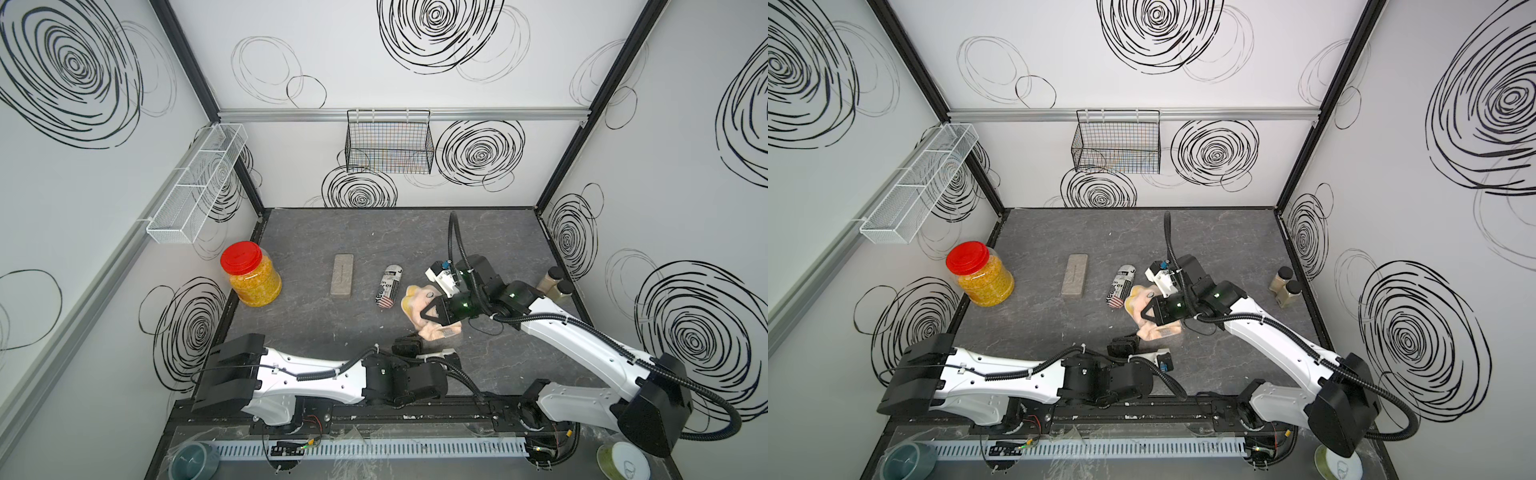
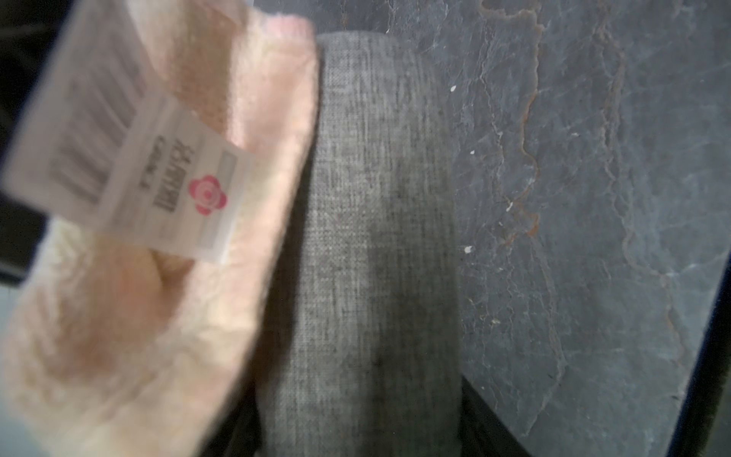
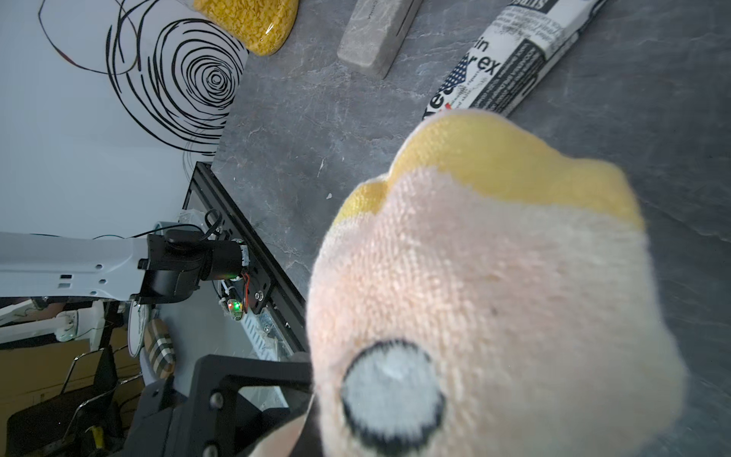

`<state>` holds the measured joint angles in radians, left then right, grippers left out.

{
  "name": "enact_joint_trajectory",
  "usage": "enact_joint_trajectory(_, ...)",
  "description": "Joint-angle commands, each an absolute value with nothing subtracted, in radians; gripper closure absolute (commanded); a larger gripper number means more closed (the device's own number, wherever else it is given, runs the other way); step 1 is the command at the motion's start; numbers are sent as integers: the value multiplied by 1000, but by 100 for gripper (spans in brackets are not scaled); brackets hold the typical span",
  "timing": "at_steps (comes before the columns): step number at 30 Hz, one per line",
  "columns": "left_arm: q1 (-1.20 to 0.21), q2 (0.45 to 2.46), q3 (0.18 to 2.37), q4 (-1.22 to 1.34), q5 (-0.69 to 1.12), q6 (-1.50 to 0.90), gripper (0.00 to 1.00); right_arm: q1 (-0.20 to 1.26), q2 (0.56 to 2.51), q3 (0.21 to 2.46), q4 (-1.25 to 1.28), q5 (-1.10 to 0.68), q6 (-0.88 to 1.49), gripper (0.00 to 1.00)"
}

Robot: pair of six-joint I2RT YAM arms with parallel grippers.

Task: Wipe the eyeglass case
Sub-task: Wipe the dirt from the eyeglass case, then place the eyeglass case at the center of the board.

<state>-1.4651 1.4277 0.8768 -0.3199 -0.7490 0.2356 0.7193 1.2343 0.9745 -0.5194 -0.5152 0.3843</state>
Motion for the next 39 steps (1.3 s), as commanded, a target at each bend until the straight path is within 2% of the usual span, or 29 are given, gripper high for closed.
enact_joint_trajectory(1, -1459, 1437, 887, -285, -776, 222, 44, 719, 1225, 1001, -562, -509, 389, 100)
enact_joint_trajectory(9, -1442, 1430, 893, -284, -759, 197, 44, 606, 1067, 893, -722, -362, 380, 100)
enact_joint_trajectory(13, -1386, 1407, 901, -287, -671, 142, 43, 529, 967, 853, -747, -274, 396, 100)
enact_joint_trajectory(16, -1341, 1408, 936, -336, -598, 56, 43, 495, 875, 810, -734, -148, 440, 100)
enact_joint_trajectory(21, -1322, 1401, 952, -365, -611, -147, 44, 425, 743, 747, -720, -32, 451, 100)
enact_joint_trajectory(28, -1199, 1421, 971, -300, -502, -421, 45, 396, 680, 691, -620, -49, 448, 100)
enact_joint_trajectory(35, -1079, 1645, 1166, -377, -513, -536, 45, 390, 655, 680, -598, -85, 434, 100)
enact_joint_trajectory(39, -1017, 1748, 1221, -350, -448, -573, 45, 391, 625, 678, -594, -107, 434, 100)
